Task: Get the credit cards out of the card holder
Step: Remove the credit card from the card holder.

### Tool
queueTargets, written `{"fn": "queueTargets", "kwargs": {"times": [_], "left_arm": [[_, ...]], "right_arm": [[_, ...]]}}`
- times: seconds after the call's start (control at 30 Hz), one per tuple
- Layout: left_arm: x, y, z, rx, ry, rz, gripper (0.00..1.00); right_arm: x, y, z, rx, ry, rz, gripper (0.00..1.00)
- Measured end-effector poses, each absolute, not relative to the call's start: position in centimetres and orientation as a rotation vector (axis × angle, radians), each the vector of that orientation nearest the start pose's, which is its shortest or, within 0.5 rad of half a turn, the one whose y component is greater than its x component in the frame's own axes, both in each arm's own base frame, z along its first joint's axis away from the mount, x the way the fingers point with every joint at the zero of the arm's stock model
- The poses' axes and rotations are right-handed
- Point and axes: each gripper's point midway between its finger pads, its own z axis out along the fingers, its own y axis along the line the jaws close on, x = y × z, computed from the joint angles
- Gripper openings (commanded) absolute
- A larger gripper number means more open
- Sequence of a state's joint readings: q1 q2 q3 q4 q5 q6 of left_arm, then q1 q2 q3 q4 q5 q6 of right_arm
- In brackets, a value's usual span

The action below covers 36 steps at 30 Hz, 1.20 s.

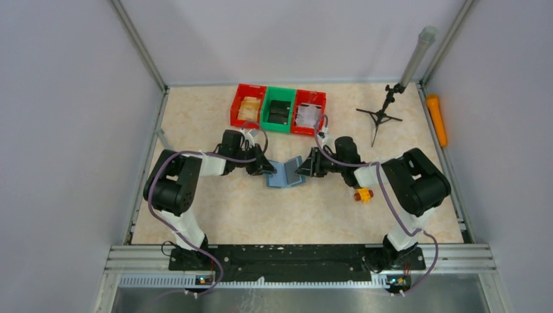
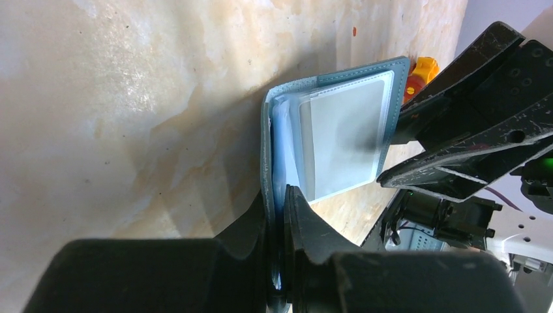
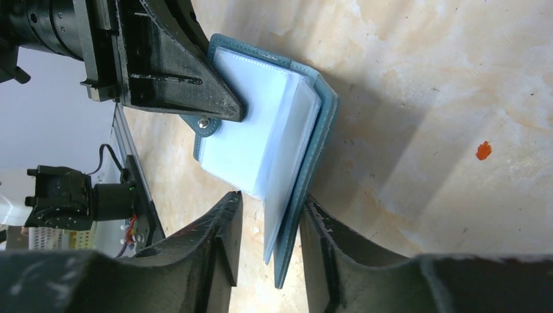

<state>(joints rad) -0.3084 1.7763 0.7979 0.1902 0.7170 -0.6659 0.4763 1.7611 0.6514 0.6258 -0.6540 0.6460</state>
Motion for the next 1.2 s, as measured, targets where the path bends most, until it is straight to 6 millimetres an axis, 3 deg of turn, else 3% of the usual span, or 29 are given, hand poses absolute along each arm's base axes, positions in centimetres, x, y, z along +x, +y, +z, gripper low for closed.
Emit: {"fn": "queueTargets", "kwargs": {"times": [0.43, 0.77, 1.0, 1.2], "left_arm": [[31.0, -23.8, 3.9, -0.071, 2.523, -1.262, 0.06], [31.1, -23.7, 3.8, -0.07, 2.527, -1.245, 0.06], [31.2, -23.7, 3.8, -0.063, 2.526, -1.243, 0.06], [31.2, -23.6, 3.8, -0.058, 2.525, -1.24, 0.05]], "right_arm": [[30.2, 28.5, 5.8, -0.224, 2.208, 1.226, 0.31], [30.5, 27.9, 5.8, -0.175, 2.199, 1.227, 0.05], [30.5, 28.1, 6.3, -0.18, 2.184, 1.255, 0.17], [30.6, 28.1, 6.4, -0.174, 2.178, 1.256, 0.09]]}}
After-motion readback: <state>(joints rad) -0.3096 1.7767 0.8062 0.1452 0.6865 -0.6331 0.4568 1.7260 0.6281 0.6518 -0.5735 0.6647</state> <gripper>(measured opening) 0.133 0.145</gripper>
